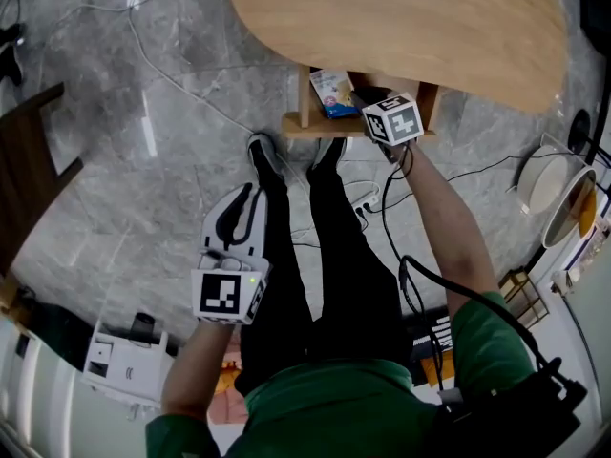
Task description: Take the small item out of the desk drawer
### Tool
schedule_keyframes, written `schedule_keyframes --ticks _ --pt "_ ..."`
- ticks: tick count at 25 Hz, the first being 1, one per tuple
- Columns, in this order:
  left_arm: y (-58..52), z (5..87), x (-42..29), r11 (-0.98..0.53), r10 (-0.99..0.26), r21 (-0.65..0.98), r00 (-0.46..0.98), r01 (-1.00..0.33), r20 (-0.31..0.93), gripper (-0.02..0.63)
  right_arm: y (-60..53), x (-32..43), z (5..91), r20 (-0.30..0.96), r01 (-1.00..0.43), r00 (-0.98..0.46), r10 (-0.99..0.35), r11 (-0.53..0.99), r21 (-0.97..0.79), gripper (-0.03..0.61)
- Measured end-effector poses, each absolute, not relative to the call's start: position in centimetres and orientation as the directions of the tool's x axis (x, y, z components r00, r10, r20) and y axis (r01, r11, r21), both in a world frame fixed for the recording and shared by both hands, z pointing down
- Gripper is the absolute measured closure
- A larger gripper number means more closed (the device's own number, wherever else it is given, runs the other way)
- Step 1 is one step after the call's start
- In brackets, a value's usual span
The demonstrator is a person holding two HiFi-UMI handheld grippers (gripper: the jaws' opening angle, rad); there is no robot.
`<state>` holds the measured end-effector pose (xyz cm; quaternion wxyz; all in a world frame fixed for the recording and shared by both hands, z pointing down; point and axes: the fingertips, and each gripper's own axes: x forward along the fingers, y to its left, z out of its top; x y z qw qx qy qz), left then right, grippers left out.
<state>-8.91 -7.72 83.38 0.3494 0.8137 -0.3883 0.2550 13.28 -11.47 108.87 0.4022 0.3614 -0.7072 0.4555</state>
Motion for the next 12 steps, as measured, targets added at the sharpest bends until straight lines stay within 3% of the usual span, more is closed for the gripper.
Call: schedule_keyframes --ticks 12 --pt "-6.8 81.1 -6.7 -0.478 -0.449 0.383 0.595 -0.790 0.666 0.543 -9.7 15.6 105.7 0.873 -0.888 -0.459 -0.165 0.126 -0.443 0.540"
